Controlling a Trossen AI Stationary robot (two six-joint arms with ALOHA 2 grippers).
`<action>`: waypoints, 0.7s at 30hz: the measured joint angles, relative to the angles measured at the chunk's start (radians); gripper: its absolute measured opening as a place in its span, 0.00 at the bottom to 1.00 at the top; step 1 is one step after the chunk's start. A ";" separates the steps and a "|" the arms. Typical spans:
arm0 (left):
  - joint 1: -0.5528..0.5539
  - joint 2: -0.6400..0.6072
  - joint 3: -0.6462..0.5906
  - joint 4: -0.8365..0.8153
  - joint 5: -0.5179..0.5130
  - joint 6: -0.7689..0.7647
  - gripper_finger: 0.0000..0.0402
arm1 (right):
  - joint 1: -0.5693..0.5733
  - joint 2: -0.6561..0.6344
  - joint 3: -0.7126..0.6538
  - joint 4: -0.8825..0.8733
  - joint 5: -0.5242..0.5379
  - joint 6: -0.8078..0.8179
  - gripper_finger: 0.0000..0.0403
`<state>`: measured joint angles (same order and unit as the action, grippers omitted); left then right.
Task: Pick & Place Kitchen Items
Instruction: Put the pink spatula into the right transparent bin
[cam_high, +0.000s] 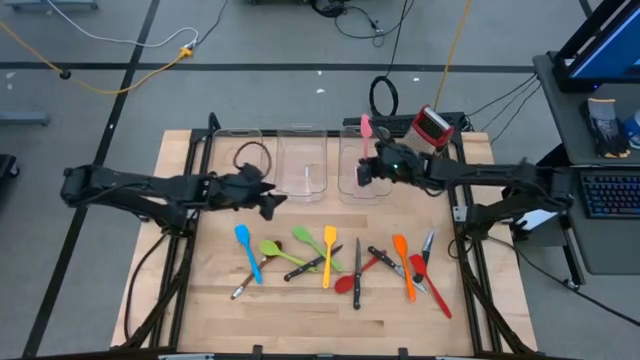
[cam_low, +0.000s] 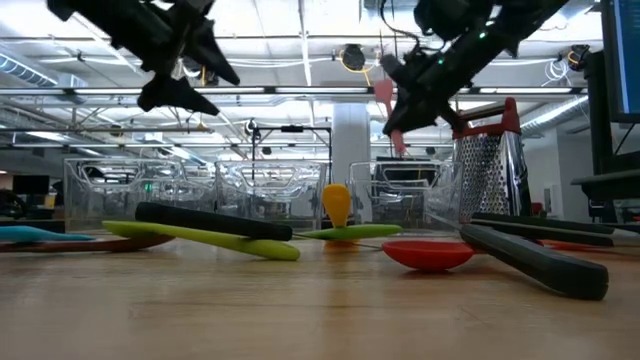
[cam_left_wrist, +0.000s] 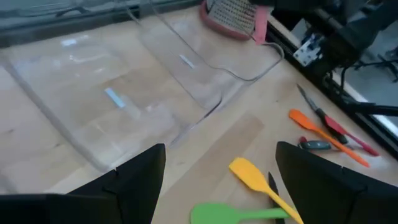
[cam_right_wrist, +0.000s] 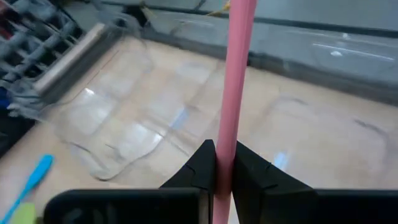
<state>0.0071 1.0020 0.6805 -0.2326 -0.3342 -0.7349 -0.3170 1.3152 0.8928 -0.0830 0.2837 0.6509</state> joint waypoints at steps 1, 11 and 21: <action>0.005 -0.022 -0.013 0.005 0.003 0.001 0.77 | -0.011 0.013 0.003 0.008 -0.001 0.009 0.05; 0.040 -0.125 -0.050 0.005 0.021 0.102 0.77 | -0.072 0.129 0.002 -0.008 -0.037 0.039 0.05; 0.132 -0.146 -0.049 -0.001 0.088 0.173 0.77 | -0.089 0.191 0.002 -0.021 -0.080 0.049 0.05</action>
<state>0.1390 0.8562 0.6312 -0.2334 -0.2459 -0.5615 -0.4065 1.5063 0.8944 -0.1043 0.2039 0.7001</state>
